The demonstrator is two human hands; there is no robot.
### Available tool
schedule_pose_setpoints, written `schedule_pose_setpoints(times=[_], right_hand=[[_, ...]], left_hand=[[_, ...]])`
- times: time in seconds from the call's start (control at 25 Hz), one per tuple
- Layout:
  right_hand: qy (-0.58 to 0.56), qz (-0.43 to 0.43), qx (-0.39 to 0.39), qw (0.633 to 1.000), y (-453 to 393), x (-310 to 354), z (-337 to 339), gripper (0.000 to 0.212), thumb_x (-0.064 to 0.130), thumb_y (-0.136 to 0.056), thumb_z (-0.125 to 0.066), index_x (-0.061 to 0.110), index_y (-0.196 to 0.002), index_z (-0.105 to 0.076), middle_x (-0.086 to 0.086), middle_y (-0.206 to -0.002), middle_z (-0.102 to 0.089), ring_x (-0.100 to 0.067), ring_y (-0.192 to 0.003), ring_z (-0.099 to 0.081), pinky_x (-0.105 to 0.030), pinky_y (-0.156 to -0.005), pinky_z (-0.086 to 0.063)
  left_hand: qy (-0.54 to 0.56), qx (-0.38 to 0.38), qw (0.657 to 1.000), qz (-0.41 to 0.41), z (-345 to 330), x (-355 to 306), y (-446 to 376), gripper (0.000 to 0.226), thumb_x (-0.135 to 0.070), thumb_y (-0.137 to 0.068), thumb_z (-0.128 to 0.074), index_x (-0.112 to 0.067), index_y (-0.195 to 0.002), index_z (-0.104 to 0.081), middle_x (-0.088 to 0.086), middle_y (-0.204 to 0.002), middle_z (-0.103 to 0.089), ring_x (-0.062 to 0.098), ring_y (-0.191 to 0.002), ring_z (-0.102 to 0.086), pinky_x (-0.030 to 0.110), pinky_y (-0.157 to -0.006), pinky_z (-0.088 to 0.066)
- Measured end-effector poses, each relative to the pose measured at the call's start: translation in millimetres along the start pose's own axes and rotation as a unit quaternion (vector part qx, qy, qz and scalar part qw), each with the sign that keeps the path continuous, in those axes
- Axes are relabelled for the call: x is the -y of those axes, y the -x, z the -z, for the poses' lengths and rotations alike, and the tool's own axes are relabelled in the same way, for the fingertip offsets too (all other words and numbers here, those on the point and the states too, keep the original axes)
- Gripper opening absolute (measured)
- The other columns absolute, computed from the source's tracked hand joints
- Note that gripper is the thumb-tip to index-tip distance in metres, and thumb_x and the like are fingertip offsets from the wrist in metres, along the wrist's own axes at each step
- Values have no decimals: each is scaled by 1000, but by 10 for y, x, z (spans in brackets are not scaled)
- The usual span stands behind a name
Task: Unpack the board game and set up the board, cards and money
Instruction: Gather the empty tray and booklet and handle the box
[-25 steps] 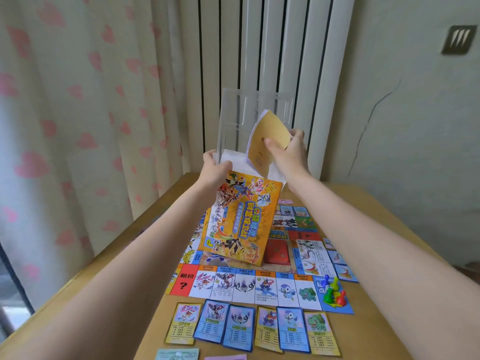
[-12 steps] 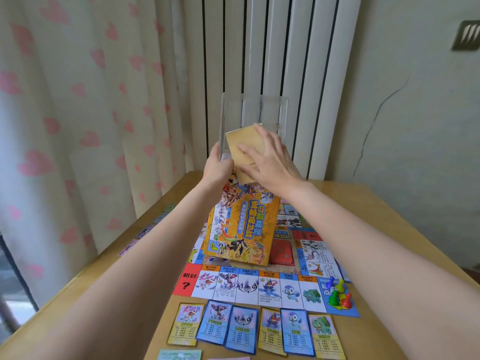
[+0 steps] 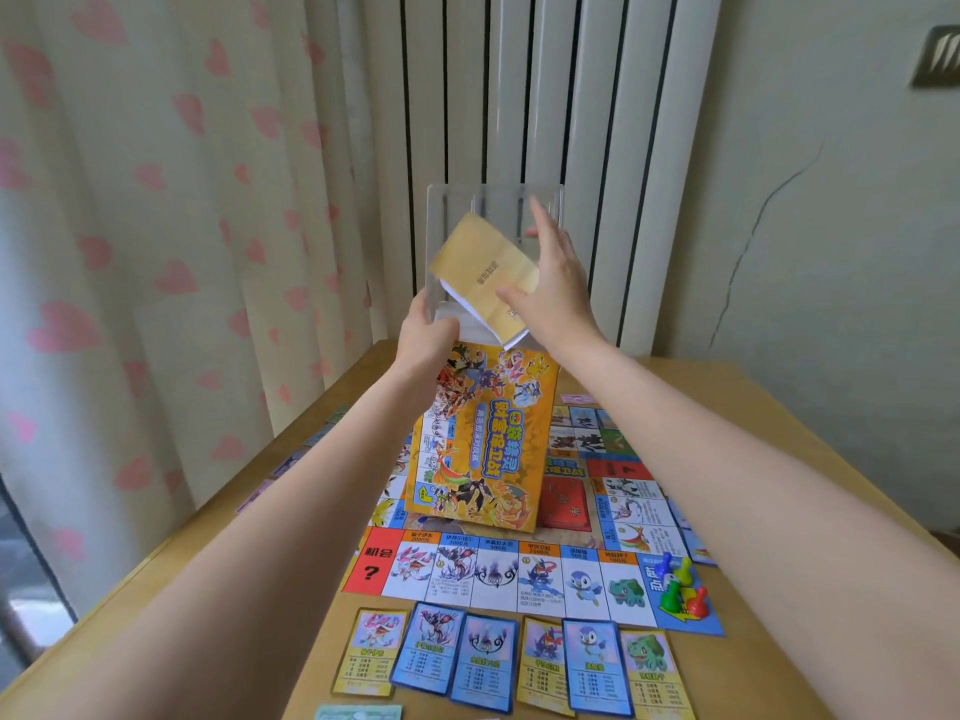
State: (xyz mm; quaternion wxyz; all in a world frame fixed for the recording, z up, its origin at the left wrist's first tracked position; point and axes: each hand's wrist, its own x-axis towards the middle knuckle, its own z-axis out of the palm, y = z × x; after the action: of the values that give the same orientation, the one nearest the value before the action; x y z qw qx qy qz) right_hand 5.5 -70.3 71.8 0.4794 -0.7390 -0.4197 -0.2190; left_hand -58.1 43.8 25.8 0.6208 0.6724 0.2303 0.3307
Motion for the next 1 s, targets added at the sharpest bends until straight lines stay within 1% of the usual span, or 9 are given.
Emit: schedule_pose_setpoints(times=[0.08,0.16,0.24,0.4,0.56,0.68,0.8,0.92,1.0], right_hand=[[8,35,-12,999,46,-26,-62,65,-1,-79,-66,6,-137,-37,-13,-133,-42,-21,-120,-46,-8,-87,-27],[1,73,-38,997,98,-33,-153,39,-5,-81,-60,-3,-118,-51,-16,-121,-46,-19,-103,-51,-7,-81,-29],[-26,85,-64,994,152,-9,-261,17,-6,-84,-51,-5,-101,-55,-18,-107,-50,-15,-88,-48,-11,-73,-32],[-64,133,-66,987,244,44,-412,13,5,-83,-42,-3,-89,-50,-7,-86,-46,-19,-75,-46,-26,-65,-37],[-36,109,-10,993,207,35,-345,9,8,-93,-40,1,-98,-44,-9,-92,-50,-25,-84,-52,-36,-69,-44],[25,57,57,996,189,-22,-220,28,1,-93,-41,1,-121,-39,-17,-116,-52,-27,-107,-49,-38,-87,-45],[68,18,109,992,228,-109,-136,47,7,-92,-47,9,-135,-31,-16,-122,-47,-27,-115,-43,-36,-94,-40],[140,53,36,988,207,-78,-52,74,24,-84,-62,10,-144,-22,-13,-132,-41,-24,-120,-35,-32,-99,-31],[206,99,0,973,71,21,66,93,33,-78,-69,16,-149,-12,-14,-147,-24,-28,-133,-24,-39,-107,-26]], left_hand=[[4,-6,1000,5,31,48,-16,69,1,-84,-34,-25,-147,-23,8,-150,-32,34,-134,-38,51,-109,-33],[7,-13,1000,15,66,90,-2,69,-2,-84,-35,-27,-147,-21,8,-150,-31,35,-133,-38,53,-109,-33],[1,-18,999,27,100,90,44,72,-10,-79,-38,-32,-145,-23,7,-148,-34,37,-131,-40,54,-107,-35],[7,-18,999,26,111,119,74,81,-22,-63,-41,-36,-141,-28,10,-142,-43,37,-127,-44,56,-103,-38],[10,-19,999,34,87,104,66,80,-22,-64,-44,-34,-142,-27,8,-141,-44,37,-125,-46,55,-102,-39],[22,-32,998,48,81,92,45,80,-21,-63,-40,-35,-141,-30,8,-140,-43,38,-124,-46,54,-102,-40],[22,-34,998,42,91,121,42,74,-18,-68,-39,-35,-140,-31,7,-140,-44,38,-124,-47,54,-102,-40],[29,-34,998,35,102,107,87,73,-26,-69,-47,-33,-141,-32,7,-134,-51,34,-121,-50,52,-100,-42],[33,-31,998,32,100,86,95,70,-26,-73,-53,-32,-140,-33,7,-133,-52,32,-120,-50,50,-100,-43]])
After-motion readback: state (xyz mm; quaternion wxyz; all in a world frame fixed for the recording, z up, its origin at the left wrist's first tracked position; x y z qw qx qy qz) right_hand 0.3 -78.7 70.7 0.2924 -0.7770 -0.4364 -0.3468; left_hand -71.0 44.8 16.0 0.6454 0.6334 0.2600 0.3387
